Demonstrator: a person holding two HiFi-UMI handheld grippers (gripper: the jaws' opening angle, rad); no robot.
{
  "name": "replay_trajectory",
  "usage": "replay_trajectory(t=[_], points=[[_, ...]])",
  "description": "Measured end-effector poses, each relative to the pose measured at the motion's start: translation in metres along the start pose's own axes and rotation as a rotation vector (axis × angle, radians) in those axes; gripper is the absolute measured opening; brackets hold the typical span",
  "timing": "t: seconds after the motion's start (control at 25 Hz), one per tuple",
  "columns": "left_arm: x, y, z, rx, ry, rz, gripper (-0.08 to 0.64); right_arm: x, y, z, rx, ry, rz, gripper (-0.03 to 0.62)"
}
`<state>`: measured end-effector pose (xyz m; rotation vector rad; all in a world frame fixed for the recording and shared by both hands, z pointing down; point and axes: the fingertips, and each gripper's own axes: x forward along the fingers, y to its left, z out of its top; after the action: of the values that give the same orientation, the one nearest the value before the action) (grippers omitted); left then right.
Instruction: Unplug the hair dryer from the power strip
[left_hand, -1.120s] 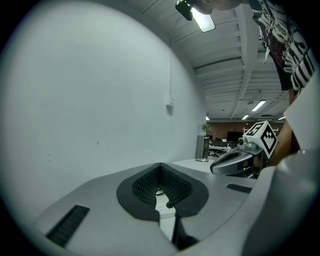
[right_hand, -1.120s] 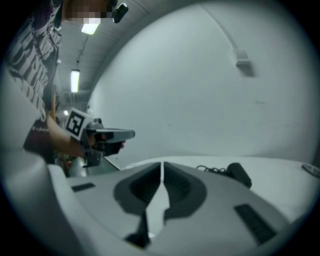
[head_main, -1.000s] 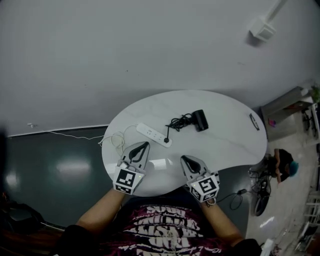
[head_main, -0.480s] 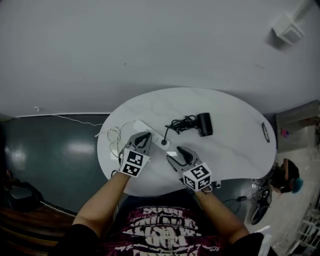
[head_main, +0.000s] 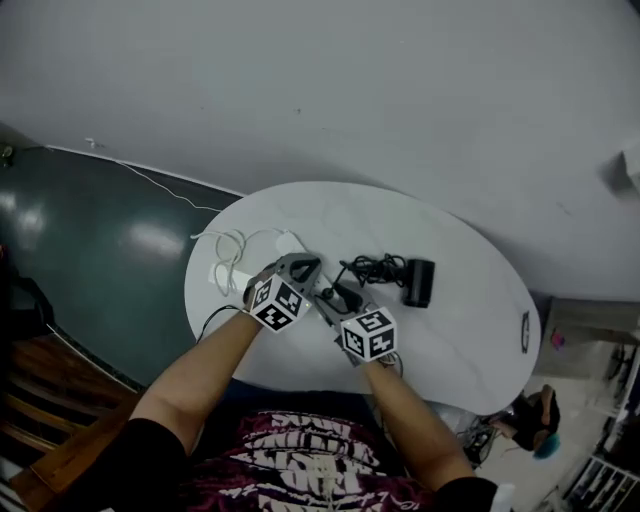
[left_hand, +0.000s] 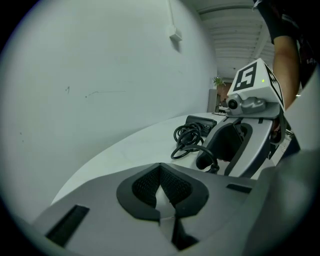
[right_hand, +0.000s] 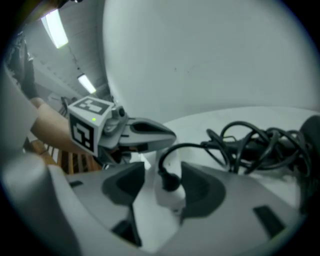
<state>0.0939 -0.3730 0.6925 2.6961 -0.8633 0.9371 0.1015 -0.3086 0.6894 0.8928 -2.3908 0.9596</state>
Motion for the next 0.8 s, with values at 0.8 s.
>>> replay_trajectory(t=[0.8], points=[[0.015, -0.001, -0.008, 0.097, 0.006, 0.06, 0.017, 0.007, 0.007, 0.02, 0.044, -0.135, 0.058, 0.041]])
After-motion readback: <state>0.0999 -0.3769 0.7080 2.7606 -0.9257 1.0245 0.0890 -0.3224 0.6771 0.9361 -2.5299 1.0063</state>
